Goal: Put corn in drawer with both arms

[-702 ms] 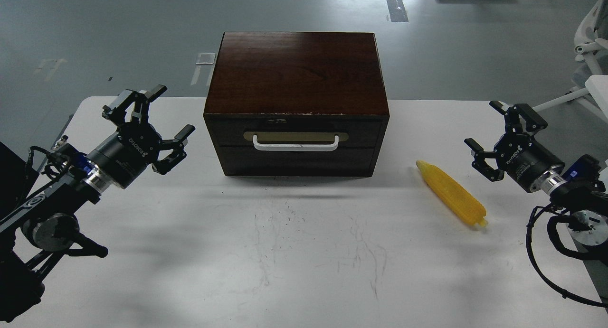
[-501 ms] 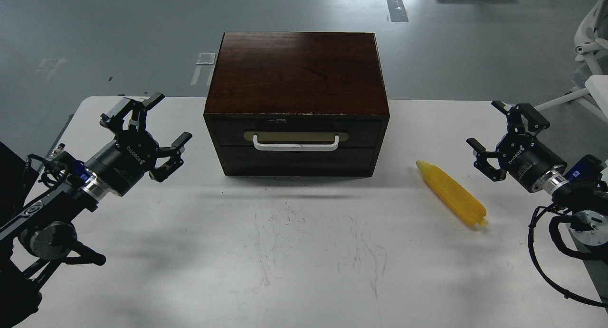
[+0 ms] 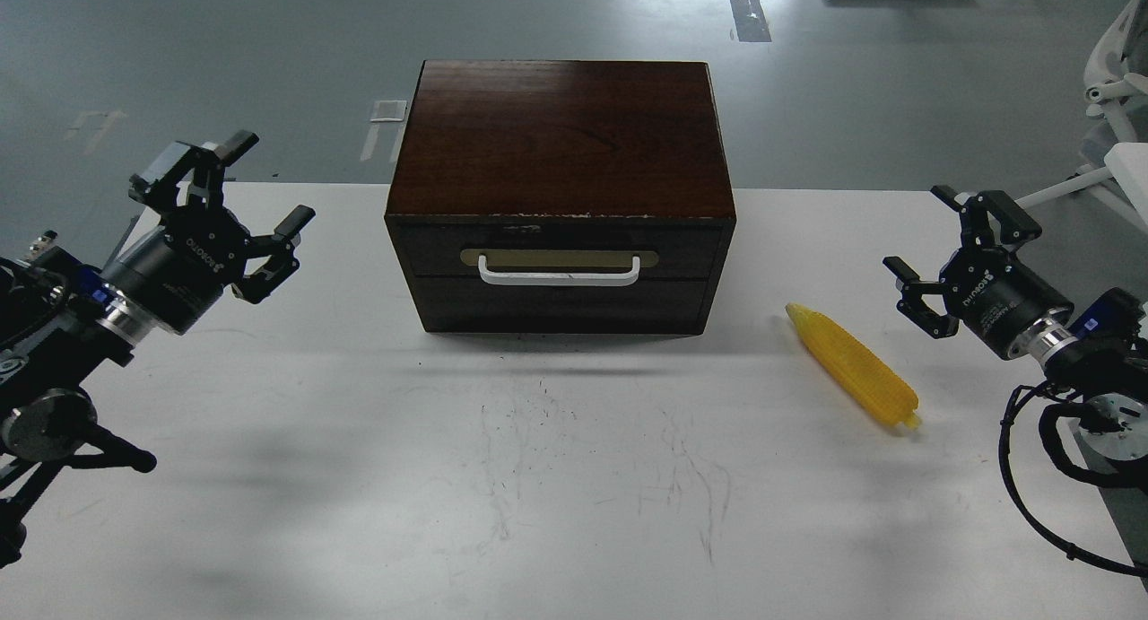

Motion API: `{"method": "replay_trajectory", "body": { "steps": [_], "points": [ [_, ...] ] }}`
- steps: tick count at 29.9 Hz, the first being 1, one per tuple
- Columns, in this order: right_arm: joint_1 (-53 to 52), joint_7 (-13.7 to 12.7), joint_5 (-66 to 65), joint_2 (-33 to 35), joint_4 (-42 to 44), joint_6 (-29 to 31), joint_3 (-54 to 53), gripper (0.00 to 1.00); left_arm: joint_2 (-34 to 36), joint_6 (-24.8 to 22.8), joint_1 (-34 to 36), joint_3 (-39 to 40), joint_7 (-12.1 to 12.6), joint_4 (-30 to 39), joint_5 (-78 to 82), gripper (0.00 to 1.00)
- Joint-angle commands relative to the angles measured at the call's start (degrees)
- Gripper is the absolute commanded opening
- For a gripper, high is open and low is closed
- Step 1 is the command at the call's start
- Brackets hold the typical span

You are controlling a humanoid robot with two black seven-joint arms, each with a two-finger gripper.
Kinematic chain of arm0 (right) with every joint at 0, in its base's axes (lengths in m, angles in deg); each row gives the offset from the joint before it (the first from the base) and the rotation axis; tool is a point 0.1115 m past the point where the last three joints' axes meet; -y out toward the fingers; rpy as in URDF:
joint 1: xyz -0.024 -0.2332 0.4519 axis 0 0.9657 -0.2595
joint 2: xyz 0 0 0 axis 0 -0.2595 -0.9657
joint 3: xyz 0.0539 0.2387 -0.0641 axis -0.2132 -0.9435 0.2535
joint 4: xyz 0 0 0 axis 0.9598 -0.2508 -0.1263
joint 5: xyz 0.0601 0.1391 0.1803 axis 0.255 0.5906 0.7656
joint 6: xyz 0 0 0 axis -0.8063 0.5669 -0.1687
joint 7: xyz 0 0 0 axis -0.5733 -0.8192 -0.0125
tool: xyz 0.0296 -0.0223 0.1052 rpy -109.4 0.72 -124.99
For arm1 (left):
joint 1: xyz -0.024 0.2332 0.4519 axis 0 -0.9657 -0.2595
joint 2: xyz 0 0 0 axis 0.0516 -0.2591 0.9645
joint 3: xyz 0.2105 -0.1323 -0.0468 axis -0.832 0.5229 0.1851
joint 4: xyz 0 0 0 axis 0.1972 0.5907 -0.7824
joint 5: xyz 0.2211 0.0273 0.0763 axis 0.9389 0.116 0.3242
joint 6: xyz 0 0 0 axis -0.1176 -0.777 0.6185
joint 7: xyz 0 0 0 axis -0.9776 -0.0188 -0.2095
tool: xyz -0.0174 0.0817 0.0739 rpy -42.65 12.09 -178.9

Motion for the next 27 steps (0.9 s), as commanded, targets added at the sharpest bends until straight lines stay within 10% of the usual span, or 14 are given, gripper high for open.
{"method": "replay_trajectory", "body": {
  "steps": [1, 12, 20, 27],
  "points": [
    [-0.2, 0.0, 0.0, 0.0, 0.1, 0.0, -0.2, 1.0, 2.3, 0.0, 4.9, -0.3, -3.5, 3.0, 10.8, 0.99],
    [-0.3, 0.0, 0.0, 0.1, 0.1, 0.0, -0.4, 1.0, -2.8, 0.0, 24.8, -8.5, -3.5, 17.8, 52.4, 0.99],
    [-0.4, 0.0, 0.0, 0.2, 0.1, 0.0, -0.5, 1.0, -9.0, 0.0, 48.8, -36.3, -3.5, 13.5, 70.7, 0.99],
    [-0.4, 0.0, 0.0, 0.7, 0.1, 0.0, -0.6, 1.0, -14.6, 0.0, 55.4, -46.4, -3.5, 8.7, 77.9, 0.99]
  ]
}}
